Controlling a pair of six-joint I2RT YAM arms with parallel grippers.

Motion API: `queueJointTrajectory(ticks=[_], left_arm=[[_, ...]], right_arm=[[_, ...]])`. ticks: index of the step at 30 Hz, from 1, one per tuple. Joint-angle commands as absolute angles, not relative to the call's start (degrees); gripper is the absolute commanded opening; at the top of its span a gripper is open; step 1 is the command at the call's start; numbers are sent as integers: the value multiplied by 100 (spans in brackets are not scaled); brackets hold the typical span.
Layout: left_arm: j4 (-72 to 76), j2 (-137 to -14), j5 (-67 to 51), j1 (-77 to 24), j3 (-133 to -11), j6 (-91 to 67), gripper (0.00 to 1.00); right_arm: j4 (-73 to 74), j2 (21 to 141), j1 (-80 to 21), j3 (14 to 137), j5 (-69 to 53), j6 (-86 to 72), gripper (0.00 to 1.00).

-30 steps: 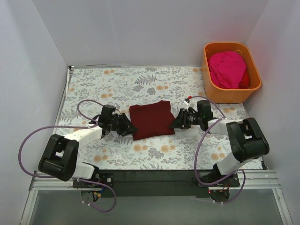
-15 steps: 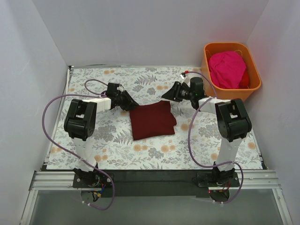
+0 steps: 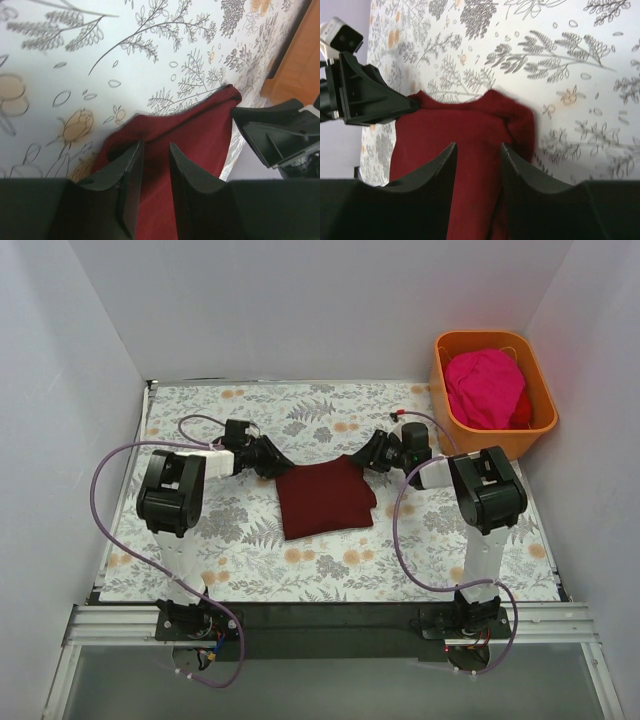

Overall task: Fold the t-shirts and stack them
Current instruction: Fold the tshirt, then neatly place the folded tshirt to the corner

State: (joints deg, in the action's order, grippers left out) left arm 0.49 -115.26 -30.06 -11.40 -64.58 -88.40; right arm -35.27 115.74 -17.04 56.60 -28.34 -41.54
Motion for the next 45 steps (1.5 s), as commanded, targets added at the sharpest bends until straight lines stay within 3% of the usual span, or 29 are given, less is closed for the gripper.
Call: queueJointTrajectory(ticks=[1, 10, 14, 18, 23, 27, 28, 29, 41, 44, 45], left_arm=[[-246, -10848, -2865, -1055, -6302, -8631, 27], [-1132, -8897, -2277, -1063, -5688, -8034, 30], [-1643, -7765, -1733, -1063, -5239, -7533, 31], [-2169, -6789, -846, -1063, -4896, -7006, 36], [-2505, -5863, 402, -1055, -4606, -6802, 46], [-2461, -5309, 747, -1063, -4308, -6943, 67], [-2409, -5213, 817, -1055, -4263, -6943, 76], [-2417, -5186, 870, -1055, -4237, -6943, 78], [-2285, -5194, 800, -1063, -4025, -6908, 79], [-2276, -5194, 782, -1063, -4025, -6899, 79], [-2276, -5194, 782, -1063, -4025, -6899, 79]], right_arm=[[-3481, 10717, -1714, 5380, -2707, -3727, 47], [-3121, 9064, -1723, 4010, -3603, -3509, 47], [-1500, 8351, -1714, 3753, -2948, -2498, 51], [-14, 7841, -1758, 4060, -2058, -1522, 64], [799, 8094, -1959, 4727, -1767, -1143, 65], [1055, 8656, -2267, 5271, -1635, -1230, 66], [1055, 8849, -2424, 5352, -1539, -1265, 66], [1055, 8946, -2504, 5457, -1329, -1283, 66], [1555, 10309, -3260, 6538, -352, -1485, 66], [1766, 10450, -3419, 6653, -395, -1451, 60], [1819, 10459, -3428, 6645, -413, -1433, 52]])
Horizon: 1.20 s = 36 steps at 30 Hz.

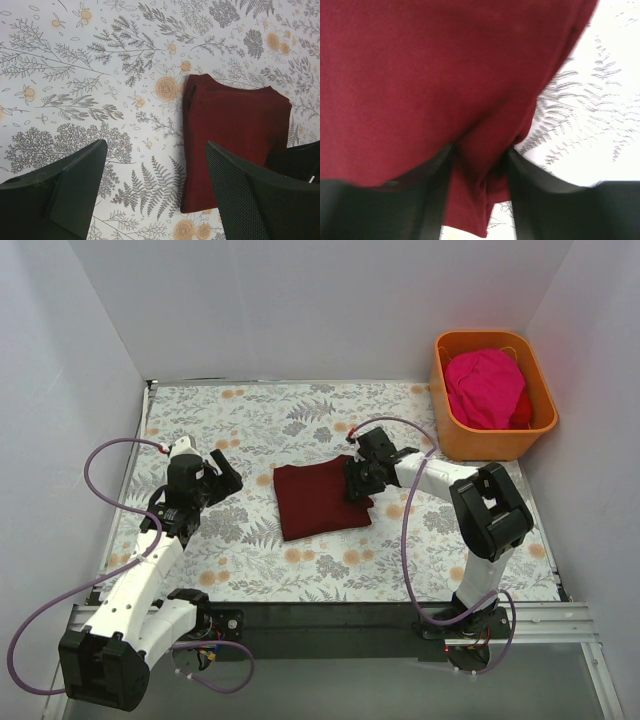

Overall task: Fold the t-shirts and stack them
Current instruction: Neatly place the folded tshirt to the corner

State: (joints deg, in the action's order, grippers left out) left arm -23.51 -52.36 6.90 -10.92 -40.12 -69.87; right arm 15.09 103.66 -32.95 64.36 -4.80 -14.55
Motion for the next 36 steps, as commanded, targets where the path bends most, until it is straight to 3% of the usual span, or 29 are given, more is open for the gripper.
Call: queueJointTrajectory(ticks=[1, 2, 3, 5, 6, 17, 36], left_arm=[[-2268, -5194, 791, -1055, -4025, -6899, 79], [-2276, -5194, 791, -1055, -4017, -6899, 78], [-2285, -5186, 791, -1055, -4017, -6899, 79], [-2294, -5159, 808, -1055, -4017, -6891, 79], [-2320, -5142, 878, -1063, -4025, -6891, 78], [-2355, -4914, 844, -1116, -4017, -6882, 77], [-2391, -4667, 1204, -1529, -3990, -6838, 76]], right_arm=[[1932, 10442, -3436, 6618, -430, -1407, 47], [1986, 10415, -3437, 6592, -352, -1363, 40], [2065, 10328, -3428, 6496, -334, -1145, 27], [2328, 10231, -3402, 6381, -247, -837, 17], [2477, 10109, -3393, 6294, -72, -609, 2], [3323, 8763, -2040, 5098, 3311, 711, 1], [2699, 9237, 394, 5976, 4754, 1125, 1]])
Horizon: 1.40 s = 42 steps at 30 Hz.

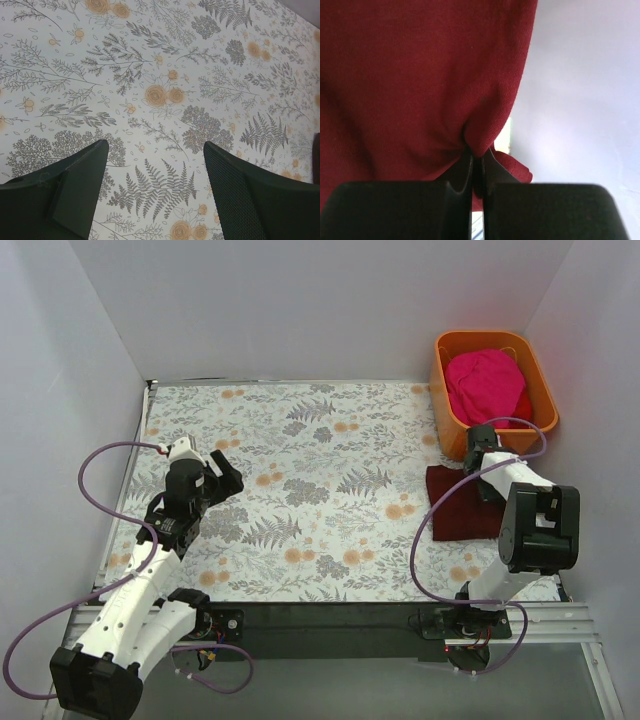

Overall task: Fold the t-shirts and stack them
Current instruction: Neatly place the folded tshirt to the corner, then reset both grippers

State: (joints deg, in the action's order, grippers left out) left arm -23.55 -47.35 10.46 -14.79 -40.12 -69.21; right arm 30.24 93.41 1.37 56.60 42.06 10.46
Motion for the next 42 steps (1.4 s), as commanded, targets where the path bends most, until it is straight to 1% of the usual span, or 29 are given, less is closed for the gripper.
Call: queueJointTrajectory(ticks=[1, 9, 17, 18, 19, 20, 22, 23, 26, 29, 32, 37, 40, 42], left_arm=[[-2382, -4676, 1204, -1547, -3990, -6838, 76], [-2391, -4737, 1195, -1564, -3982, -6838, 76], [-2391, -4772, 1187, -1564, -3973, -6829, 76], [-2382, -4772, 1187, -1564, -3973, -6829, 76], [-2391, -4764, 1195, -1564, -3973, -6829, 76], [-2382, -4764, 1195, -1556, -3973, -6829, 76], [-2382, -4764, 1195, -1564, -3973, -6829, 76], [-2382, -4755, 1195, -1564, -3964, -6829, 76], [-2364, -4746, 1195, -1564, -3973, -6820, 76], [-2356, -4720, 1186, -1564, -3955, -6820, 76], [-2338, -4676, 1160, -1564, -3946, -6820, 76], [-2320, -4588, 1125, -1564, -3938, -6812, 76], [-2312, -4527, 1107, -1564, -3929, -6812, 76], [-2312, -4482, 1099, -1564, -3911, -6812, 76]], right_arm=[[2637, 9229, 439, 5959, 4833, 1221, 1], [2312, 9281, 764, 5933, 5027, 1529, 1], [2145, 9387, 914, 5871, 5493, 1336, 2], [2127, 9387, 958, 5871, 5519, 1327, 3], [2118, 9395, 958, 5880, 5598, 1345, 5], [2083, 9404, 967, 5897, 5651, 1362, 17], [2074, 9404, 1002, 5941, 5748, 1380, 32], [2074, 9396, 1011, 5950, 5800, 1380, 46], [2074, 9334, 1011, 5950, 6002, 1362, 62], [2109, 9186, 1002, 5863, 6275, 1275, 69], [2267, 8922, 1002, 5801, 6433, 995, 72], [2759, 8342, 1011, 5748, 6477, 616, 75], [3031, 7780, 1011, 5827, 6338, 326, 75], [3242, 7270, 1002, 5923, 6241, 72, 79]])
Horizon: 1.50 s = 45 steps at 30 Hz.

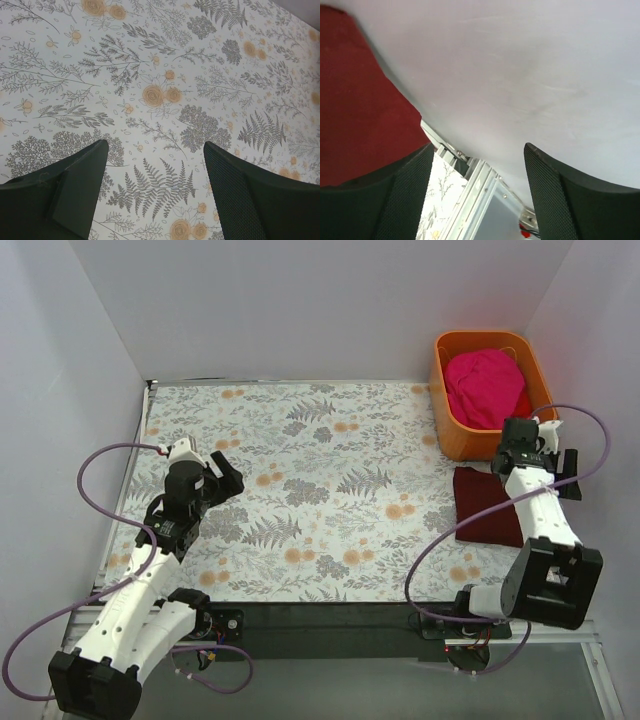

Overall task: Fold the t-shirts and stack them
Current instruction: Reset both grippers

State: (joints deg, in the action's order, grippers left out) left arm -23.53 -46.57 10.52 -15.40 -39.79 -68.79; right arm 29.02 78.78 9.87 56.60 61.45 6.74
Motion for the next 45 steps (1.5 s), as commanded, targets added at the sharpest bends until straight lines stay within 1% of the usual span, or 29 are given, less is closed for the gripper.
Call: queueJointTrajectory(ticks=[1, 3, 4, 5, 6, 7, 9, 11, 12, 13, 15, 16, 19, 22, 29, 35, 41, 43, 45], left_arm=[[-2312, -4465, 1090, -1564, -3911, -6812, 76], [-2303, -4447, 1029, -1564, -3902, -6846, 77], [-2285, -4447, 1011, -1564, -3894, -6855, 77], [-2285, -4491, 976, -1564, -3894, -6873, 77], [-2294, -4517, 941, -1564, -3928, -6890, 77], [-2311, -4535, 906, -1564, -3981, -6917, 77], [-2530, -4588, 757, -1556, -4121, -7031, 80], [-2863, -4605, 642, -1564, -4359, -7136, 84], [-2978, -4597, 520, -1564, -4446, -7232, 86], [-3084, -4579, 466, -1564, -4560, -7242, 86], [-3392, -4509, 457, -1564, -4649, -7286, 87], [-3497, -4404, 527, -1564, -4693, -7338, 87], [-3936, -4115, 641, -1564, -4869, -7409, 87], [-4130, -3676, 878, -1556, -4939, -7497, 87], [-3990, -2708, 1256, -1564, -4676, -7514, 87], [-3867, -2759, 1389, -1564, -4500, -7532, 88], [-3727, -2821, 1573, -1564, -4298, -7497, 88], [-3683, -2813, 1704, -1556, -4263, -7523, 92], [-3648, -2795, 1766, -1564, -4210, -7541, 93]], right_arm=[[3313, 7086, 1002, 5985, 5971, 44, 80], [3594, 6445, 1002, 6116, 5452, -210, 80], [3656, 5912, 1011, 6117, 4840, -333, 80], [3691, 5619, 1011, 6108, 4573, -395, 87], [3691, 5329, 993, 6082, 4309, -483, 89], [3709, 4769, 932, 6012, 3959, -675, 89], [3718, 4265, 696, 5942, 3544, -799, 93], [3753, 3632, 493, 5871, 2991, -992, 98], [3788, 3438, 327, 5862, 2632, -1002, 98], [3797, 3019, 247, 5862, 2489, -1028, 99], [3788, 2569, 97, 5819, 2269, -976, 98], [3727, 2114, 71, 5801, 2154, -941, 98], [3577, 1383, 9, 5634, 1821, -510, 98], [3551, 942, -219, 5450, 1793, -360, 98], [3367, 475, -457, 4914, 1907, -273, 98], [3182, 352, -536, 4597, 1705, -176, 98], [3111, 404, -633, 4526, 1854, -70, 98], [3120, 448, -659, 4518, 1916, -62, 99], [3103, 492, -668, 4518, 1907, -62, 98]])
